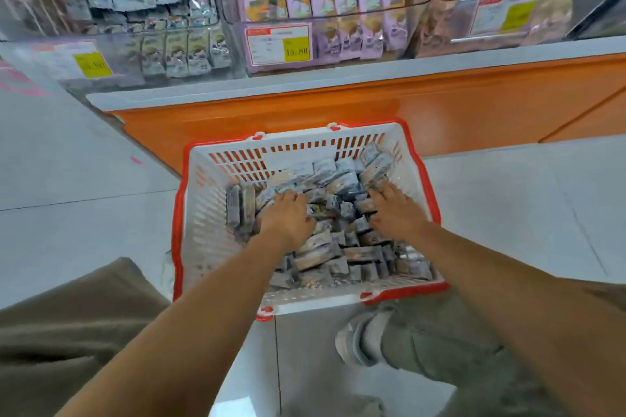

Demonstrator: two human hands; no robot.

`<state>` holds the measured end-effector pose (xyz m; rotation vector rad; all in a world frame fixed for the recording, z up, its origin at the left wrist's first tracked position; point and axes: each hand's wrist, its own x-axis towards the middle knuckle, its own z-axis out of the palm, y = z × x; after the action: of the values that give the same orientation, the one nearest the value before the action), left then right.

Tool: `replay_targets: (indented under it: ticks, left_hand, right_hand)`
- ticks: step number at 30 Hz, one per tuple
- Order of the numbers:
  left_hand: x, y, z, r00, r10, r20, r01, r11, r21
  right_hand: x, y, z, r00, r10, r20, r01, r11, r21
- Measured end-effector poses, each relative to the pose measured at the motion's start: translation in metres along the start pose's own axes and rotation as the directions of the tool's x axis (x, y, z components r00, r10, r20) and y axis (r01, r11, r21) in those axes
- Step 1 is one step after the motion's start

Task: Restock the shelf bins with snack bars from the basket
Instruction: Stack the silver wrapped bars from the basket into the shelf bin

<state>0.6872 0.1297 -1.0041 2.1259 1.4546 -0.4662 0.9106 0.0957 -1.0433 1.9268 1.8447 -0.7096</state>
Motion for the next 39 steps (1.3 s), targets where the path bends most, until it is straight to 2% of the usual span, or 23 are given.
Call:
replay_targets:
  ticks: [4, 9, 16, 22, 26, 28, 31, 34, 35, 36, 37, 38, 39]
  left_hand:
    - [0.031, 0.014, 0.017, 0.998, 0.013, 0.055, -0.012, 0.999, -0.032]
    - [0.07, 0.03, 0.04, 0.999, -0.026, 0.035, 0.033, 0.975, -0.22]
    - [0.104, 0.037, 0.063, 0.99, -0.133, 0.051, 0.142, 0.902, -0.408]
    - [0.107, 0.026, 0.075, 0.96, -0.28, 0.019, 0.265, 0.884, -0.384]
    - [0.099, 0.017, 0.067, 0.988, -0.152, 0.014, 0.145, 0.905, -0.401]
    - [0.089, 0.008, 0.056, 0.991, -0.131, -0.012, 0.107, 0.856, -0.507]
    - [0.07, -0.013, 0.035, 0.974, -0.224, -0.044, 0.141, 0.743, -0.654]
    - [0.047, -0.031, 0.019, 0.939, -0.343, -0.032, 0.163, 0.525, -0.836]
    - [0.04, -0.036, 0.014, 0.936, -0.352, -0.024, 0.142, 0.44, -0.887]
    - [0.031, -0.04, 0.01, 0.937, -0.35, -0.018, 0.114, 0.353, -0.929]
    - [0.02, -0.044, 0.005, 0.94, -0.341, -0.014, 0.08, 0.259, -0.963]
    - [0.009, -0.046, 0.0, 0.948, -0.319, -0.006, 0.057, 0.187, -0.981]
    - [0.001, -0.048, -0.004, 0.958, -0.287, -0.015, 0.029, 0.147, -0.989]
  right_hand:
    - [0.001, 0.001, 0.014, 0.999, -0.01, -0.052, 0.01, 1.0, -0.004]
    - [0.008, -0.002, 0.019, 0.986, 0.009, -0.164, -0.015, 0.999, -0.038]
    - [0.017, -0.006, 0.024, 0.968, 0.041, -0.248, -0.058, 0.997, -0.059]
    - [0.019, -0.007, 0.024, 0.971, 0.043, -0.236, -0.063, 0.995, -0.078]
    - [0.019, -0.009, 0.018, 0.974, 0.051, -0.22, -0.074, 0.993, -0.096]
    - [0.021, -0.011, 0.013, 0.98, 0.078, -0.181, -0.096, 0.991, -0.091]
    - [0.025, -0.015, 0.003, 0.983, 0.142, -0.112, -0.147, 0.989, -0.032]
    - [0.029, -0.024, -0.01, 0.969, 0.169, -0.182, -0.141, 0.978, 0.156]
    - [0.029, -0.031, -0.016, 0.962, 0.177, -0.208, -0.11, 0.948, 0.298]
    - [0.026, -0.04, -0.026, 0.962, 0.19, -0.197, -0.072, 0.871, 0.485]
    - [0.023, -0.05, -0.036, 0.969, 0.191, -0.158, -0.033, 0.733, 0.679]
    - [0.018, -0.062, -0.046, 0.979, 0.171, -0.107, -0.005, 0.55, 0.835]
    - [0.012, -0.073, -0.056, 0.99, 0.13, -0.062, 0.01, 0.37, 0.929]
